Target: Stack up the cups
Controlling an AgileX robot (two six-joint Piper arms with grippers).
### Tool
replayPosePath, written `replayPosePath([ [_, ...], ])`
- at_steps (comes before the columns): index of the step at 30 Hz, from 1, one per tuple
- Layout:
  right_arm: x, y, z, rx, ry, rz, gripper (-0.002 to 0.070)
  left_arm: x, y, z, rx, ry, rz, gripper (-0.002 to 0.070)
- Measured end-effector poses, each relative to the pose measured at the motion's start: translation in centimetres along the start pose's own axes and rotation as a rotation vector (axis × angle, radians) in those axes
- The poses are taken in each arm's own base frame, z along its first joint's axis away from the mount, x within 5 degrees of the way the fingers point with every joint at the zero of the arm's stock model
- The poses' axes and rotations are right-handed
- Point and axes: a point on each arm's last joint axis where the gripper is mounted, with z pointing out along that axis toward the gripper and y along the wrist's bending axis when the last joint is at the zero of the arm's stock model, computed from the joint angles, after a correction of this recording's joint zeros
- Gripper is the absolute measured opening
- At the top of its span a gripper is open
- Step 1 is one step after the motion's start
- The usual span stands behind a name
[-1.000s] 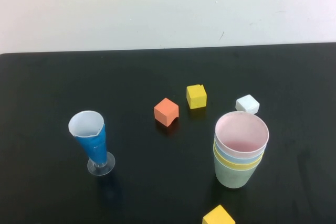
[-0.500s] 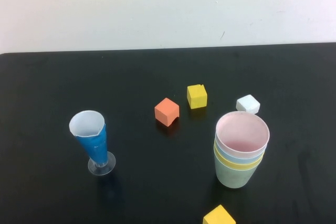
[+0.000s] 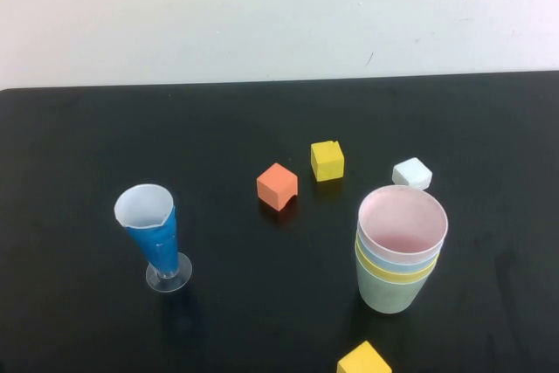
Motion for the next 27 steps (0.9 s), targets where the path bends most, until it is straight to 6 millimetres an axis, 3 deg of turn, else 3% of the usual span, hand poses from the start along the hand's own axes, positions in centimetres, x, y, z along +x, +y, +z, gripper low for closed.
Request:
replayPosePath([
  [7,0.02,0.00,0.00,0.000,0.002,0.000,0.0011,-0.14,0.52,-0.39,-0.094,-0.047,-0.024,-0.0002],
  [27,0.02,0.00,0.00,0.000,0.002,-0.001,0.0010,0.41,0.63,-0.44,-0.117,0.016,-0.019,-0.0002],
])
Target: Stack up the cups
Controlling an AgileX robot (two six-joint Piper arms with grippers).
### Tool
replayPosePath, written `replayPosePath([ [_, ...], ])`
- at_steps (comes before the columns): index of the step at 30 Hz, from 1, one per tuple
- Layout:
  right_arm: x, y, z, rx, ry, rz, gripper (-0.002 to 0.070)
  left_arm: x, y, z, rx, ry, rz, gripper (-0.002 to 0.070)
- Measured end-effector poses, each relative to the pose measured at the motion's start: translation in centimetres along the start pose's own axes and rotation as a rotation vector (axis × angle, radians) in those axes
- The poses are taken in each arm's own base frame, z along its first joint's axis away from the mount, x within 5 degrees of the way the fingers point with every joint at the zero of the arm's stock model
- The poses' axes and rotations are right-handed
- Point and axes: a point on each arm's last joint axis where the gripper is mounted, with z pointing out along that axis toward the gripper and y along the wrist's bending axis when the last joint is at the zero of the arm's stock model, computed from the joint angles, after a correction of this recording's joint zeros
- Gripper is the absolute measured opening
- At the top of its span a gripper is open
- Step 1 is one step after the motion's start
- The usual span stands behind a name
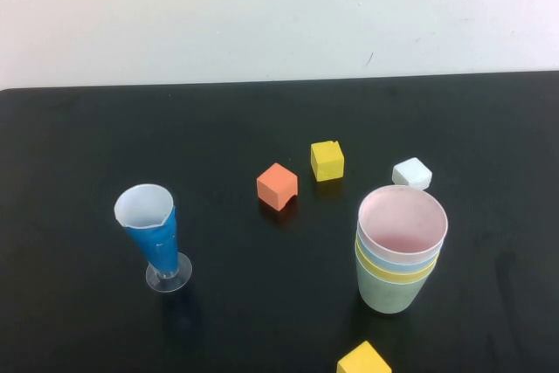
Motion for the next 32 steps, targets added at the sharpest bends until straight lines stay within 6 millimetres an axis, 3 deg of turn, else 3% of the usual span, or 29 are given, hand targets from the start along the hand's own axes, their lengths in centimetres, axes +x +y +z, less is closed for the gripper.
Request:
replayPosePath([
  [32,0.01,-0.01,-0.01,0.001,0.003,-0.003,0.0010,0.00,0.26,0.00,-0.047,-0.001,-0.013,-0.0002],
])
